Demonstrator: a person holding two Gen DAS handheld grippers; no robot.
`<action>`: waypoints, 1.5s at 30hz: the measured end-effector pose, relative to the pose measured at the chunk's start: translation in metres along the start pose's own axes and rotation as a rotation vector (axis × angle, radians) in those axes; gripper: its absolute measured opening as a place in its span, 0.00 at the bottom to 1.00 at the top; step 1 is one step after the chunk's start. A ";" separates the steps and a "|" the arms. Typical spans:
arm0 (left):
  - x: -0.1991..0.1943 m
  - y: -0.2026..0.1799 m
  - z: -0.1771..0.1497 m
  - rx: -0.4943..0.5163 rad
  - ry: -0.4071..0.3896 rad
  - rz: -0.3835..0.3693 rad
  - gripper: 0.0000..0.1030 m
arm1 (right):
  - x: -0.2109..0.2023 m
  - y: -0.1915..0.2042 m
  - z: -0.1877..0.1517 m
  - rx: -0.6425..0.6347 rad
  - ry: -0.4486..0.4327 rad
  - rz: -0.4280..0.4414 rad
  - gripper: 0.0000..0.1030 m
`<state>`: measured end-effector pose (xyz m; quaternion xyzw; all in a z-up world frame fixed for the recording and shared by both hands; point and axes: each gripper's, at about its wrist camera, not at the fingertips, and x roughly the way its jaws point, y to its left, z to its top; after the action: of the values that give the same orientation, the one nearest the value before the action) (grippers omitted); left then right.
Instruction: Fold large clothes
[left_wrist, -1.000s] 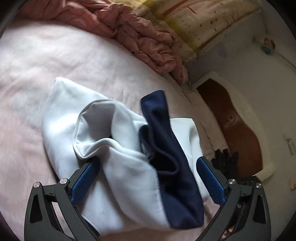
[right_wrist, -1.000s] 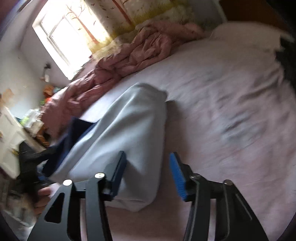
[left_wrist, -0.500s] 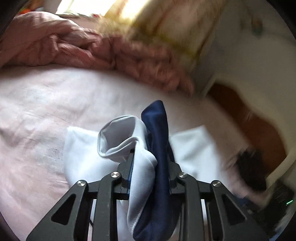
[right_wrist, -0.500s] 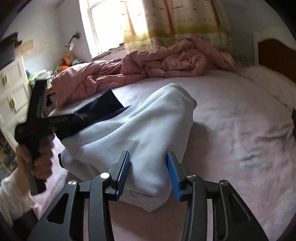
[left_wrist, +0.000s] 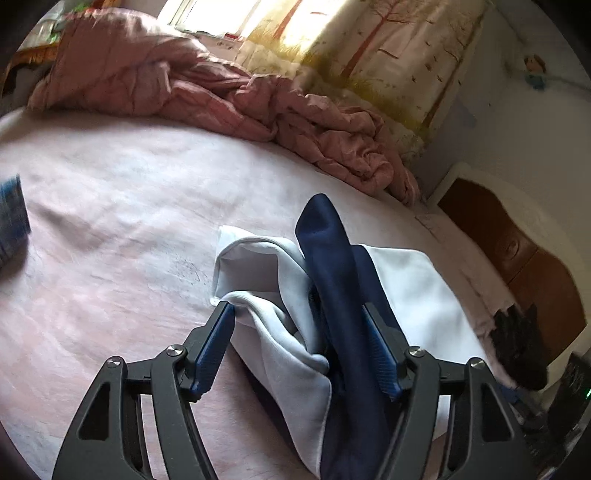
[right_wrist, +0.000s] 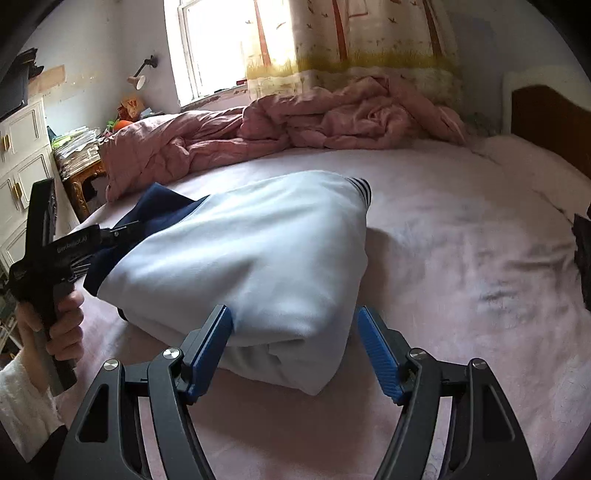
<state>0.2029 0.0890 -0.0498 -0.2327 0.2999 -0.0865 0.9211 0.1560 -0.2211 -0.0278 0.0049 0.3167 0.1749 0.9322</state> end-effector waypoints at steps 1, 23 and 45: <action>0.000 0.003 0.001 -0.017 0.003 -0.014 0.65 | 0.001 0.000 0.000 -0.022 0.019 0.006 0.71; -0.002 -0.010 -0.003 0.043 -0.014 0.037 0.91 | 0.003 -0.014 -0.020 -0.015 0.031 -0.108 0.45; 0.031 -0.008 -0.007 -0.207 0.168 -0.184 0.46 | 0.044 -0.013 0.001 0.069 0.005 -0.142 0.27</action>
<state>0.2239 0.0702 -0.0673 -0.3448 0.3606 -0.1582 0.8521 0.1933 -0.2181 -0.0550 0.0140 0.3243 0.0972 0.9408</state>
